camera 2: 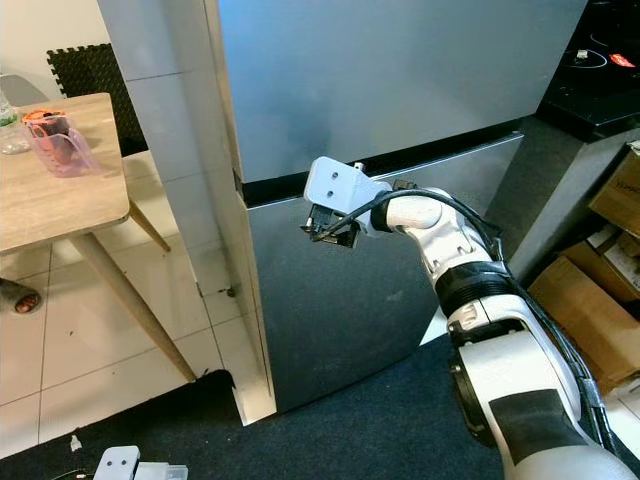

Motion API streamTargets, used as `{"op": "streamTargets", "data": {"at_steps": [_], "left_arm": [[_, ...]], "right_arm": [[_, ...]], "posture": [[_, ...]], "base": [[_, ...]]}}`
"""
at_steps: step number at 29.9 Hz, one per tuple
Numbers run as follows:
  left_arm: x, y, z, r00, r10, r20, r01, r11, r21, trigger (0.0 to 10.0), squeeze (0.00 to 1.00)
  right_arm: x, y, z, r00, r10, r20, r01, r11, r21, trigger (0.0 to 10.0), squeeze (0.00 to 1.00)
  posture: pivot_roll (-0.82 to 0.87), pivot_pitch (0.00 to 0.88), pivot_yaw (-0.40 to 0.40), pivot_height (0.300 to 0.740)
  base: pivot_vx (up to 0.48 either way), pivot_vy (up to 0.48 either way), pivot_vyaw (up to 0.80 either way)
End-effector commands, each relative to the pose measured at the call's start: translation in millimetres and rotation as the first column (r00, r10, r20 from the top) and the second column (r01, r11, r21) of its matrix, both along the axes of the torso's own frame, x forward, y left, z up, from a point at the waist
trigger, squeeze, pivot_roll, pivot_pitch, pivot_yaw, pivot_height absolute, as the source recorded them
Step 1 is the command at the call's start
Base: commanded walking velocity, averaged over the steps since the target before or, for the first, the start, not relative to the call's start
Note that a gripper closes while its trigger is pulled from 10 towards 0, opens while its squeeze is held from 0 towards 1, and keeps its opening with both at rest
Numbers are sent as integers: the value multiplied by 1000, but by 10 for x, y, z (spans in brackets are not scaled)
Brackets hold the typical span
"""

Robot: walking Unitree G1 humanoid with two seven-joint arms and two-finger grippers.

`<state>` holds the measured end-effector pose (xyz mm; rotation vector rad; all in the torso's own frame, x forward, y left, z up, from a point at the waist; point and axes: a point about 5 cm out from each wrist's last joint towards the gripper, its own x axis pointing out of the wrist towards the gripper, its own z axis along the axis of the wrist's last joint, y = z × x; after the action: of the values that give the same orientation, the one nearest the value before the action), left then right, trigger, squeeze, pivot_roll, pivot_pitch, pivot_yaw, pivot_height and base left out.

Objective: Restocking fridge

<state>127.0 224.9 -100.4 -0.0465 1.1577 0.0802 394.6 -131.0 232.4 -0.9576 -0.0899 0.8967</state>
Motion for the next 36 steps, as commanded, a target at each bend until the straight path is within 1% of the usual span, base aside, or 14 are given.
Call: {"op": "streamTargets", "data": {"at_steps": [1,9,13,20,23,24,25,26,29,30,31,32,35,36], "left_arm": [[-17,-31,-11,1000,-3,1,3,1000,-3,10000,0],[-16,-34,-12,1000,2,2,-2,1000,-4,10000,0],[-14,-40,-13,1000,1,2,-1,1000,-5,10000,0],[-16,-44,-14,1000,-1,1,1,1000,-6,10000,0],[-16,-44,-14,1000,-1,1,1,1000,-6,10000,0],[-18,-44,-14,1000,-1,1,1,1000,-6,10000,0],[-25,-42,-16,1000,-2,-1,2,1000,-4,10000,0],[-28,-41,-17,1000,-3,-2,3,1000,-4,10000,0],[-32,-38,-18,1000,-4,-2,4,1000,-3,10000,0],[-34,-35,-18,1000,-5,-2,5,1000,-2,10000,0],[-37,-16,-14,1000,-11,-3,11,1000,4,10000,0],[-39,-1,-11,1000,-16,-3,16,1000,9,10000,0],[-25,71,11,1000,-20,5,20,999,25,10000,0],[-11,105,24,1000,-20,11,20,999,30,10000,0]], "right_arm": [[28,1,-13,1000,-22,0,22,999,-40,10000,0],[46,-44,-46,999,-37,-11,35,989,-145,10000,0],[57,-50,-48,999,-47,-20,43,988,-149,10000,0],[55,37,-122,999,-33,-41,28,992,-125,10000,0],[55,37,-122,999,-33,-41,28,992,-125,10000,0],[52,80,-124,999,-21,-42,16,995,-103,10000,0],[37,182,-106,998,20,-51,-22,999,-39,10000,0],[32,211,-97,998,33,-53,-34,999,-19,10000,0],[27,238,-82,997,48,-54,-48,999,-1,10000,0],[23,263,-62,996,62,-57,-61,998,24,10000,0],[18,302,-17,994,86,-61,-82,994,68,10000,0],[13,328,15,993,103,-63,-96,991,98,10000,0],[18,361,72,992,113,-54,-106,987,122,10000,0],[23,367,91,993,111,-48,-105,988,117,10000,0]], "posture": [[-41,0,-12,740],[-40,0,-14,740],[-44,0,-15,740],[-42,0,-17,740],[-42,0,-17,740],[-41,0,-19,740],[-42,11,-22,740],[-42,11,-22,740],[-43,21,-21,740],[-44,26,-21,740],[-40,61,-20,740],[-40,61,-20,740],[-40,84,-18,740],[-38,112,-14,740]], "base": [[0,0,0],[0,0,0],[0,0,0],[0,0,0],[0,0,0],[0,0,0],[0,0,0],[0,0,0],[0,0,0],[0,0,0],[0,0,0],[0,0,0],[0,0,0],[0,0,0]]}}
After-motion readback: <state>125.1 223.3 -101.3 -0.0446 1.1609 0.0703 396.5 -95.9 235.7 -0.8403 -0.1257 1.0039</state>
